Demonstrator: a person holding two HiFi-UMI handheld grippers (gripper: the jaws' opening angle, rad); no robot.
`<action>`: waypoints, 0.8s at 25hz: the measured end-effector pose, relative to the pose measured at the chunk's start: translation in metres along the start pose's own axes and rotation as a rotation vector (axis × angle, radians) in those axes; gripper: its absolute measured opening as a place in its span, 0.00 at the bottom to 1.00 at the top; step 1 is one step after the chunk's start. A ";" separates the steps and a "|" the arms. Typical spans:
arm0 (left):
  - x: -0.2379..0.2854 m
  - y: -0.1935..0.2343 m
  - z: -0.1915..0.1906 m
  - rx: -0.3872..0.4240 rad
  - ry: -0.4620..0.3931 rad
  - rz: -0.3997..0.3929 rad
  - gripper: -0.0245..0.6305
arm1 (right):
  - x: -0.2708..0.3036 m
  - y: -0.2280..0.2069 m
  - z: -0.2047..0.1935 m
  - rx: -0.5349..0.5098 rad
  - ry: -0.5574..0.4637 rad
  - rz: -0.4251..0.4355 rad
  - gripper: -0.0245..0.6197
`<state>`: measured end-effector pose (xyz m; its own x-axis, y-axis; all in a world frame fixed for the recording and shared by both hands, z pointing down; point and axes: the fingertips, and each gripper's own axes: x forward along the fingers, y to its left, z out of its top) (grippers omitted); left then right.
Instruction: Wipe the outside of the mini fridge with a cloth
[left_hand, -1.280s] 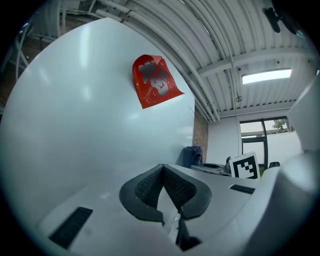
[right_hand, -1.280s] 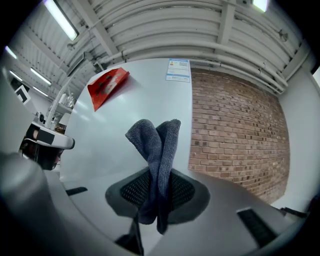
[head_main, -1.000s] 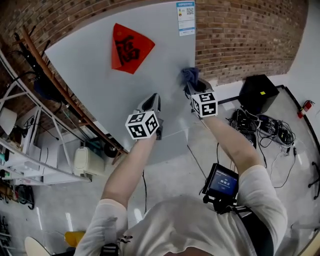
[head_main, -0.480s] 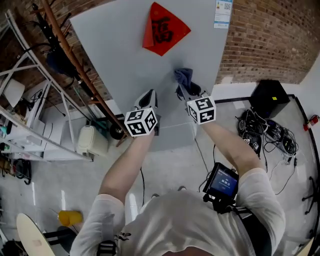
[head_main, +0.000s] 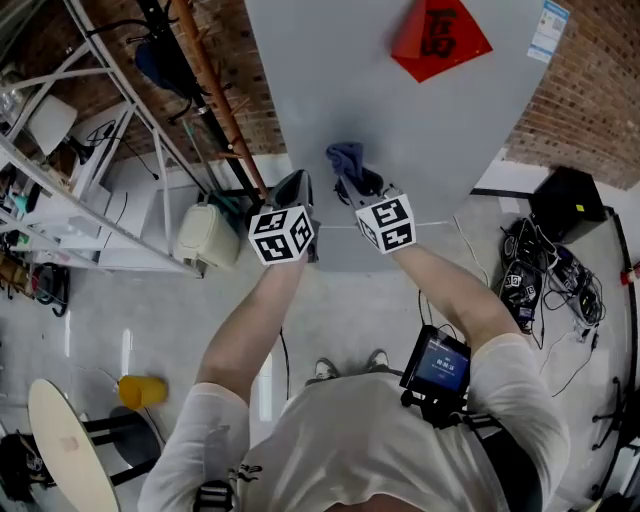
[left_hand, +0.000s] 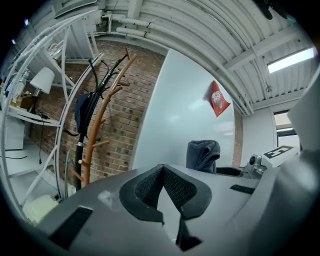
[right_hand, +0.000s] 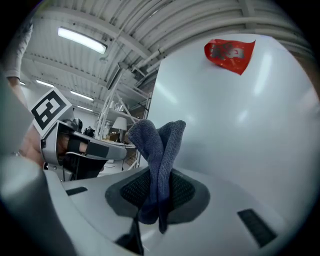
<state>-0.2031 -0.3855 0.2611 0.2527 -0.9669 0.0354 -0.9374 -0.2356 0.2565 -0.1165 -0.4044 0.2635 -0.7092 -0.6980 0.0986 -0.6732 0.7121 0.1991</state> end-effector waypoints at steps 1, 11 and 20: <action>-0.005 0.011 -0.002 -0.001 0.004 0.013 0.04 | 0.008 0.010 -0.002 0.004 0.006 0.009 0.17; -0.039 0.093 -0.029 -0.006 0.072 0.092 0.04 | 0.082 0.058 -0.038 0.059 0.090 0.002 0.17; -0.038 0.084 -0.033 0.031 0.099 0.050 0.04 | 0.080 0.047 -0.042 0.050 0.082 -0.014 0.17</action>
<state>-0.2840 -0.3652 0.3130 0.2266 -0.9635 0.1427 -0.9560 -0.1919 0.2218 -0.1963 -0.4298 0.3217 -0.6818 -0.7101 0.1760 -0.6938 0.7039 0.1522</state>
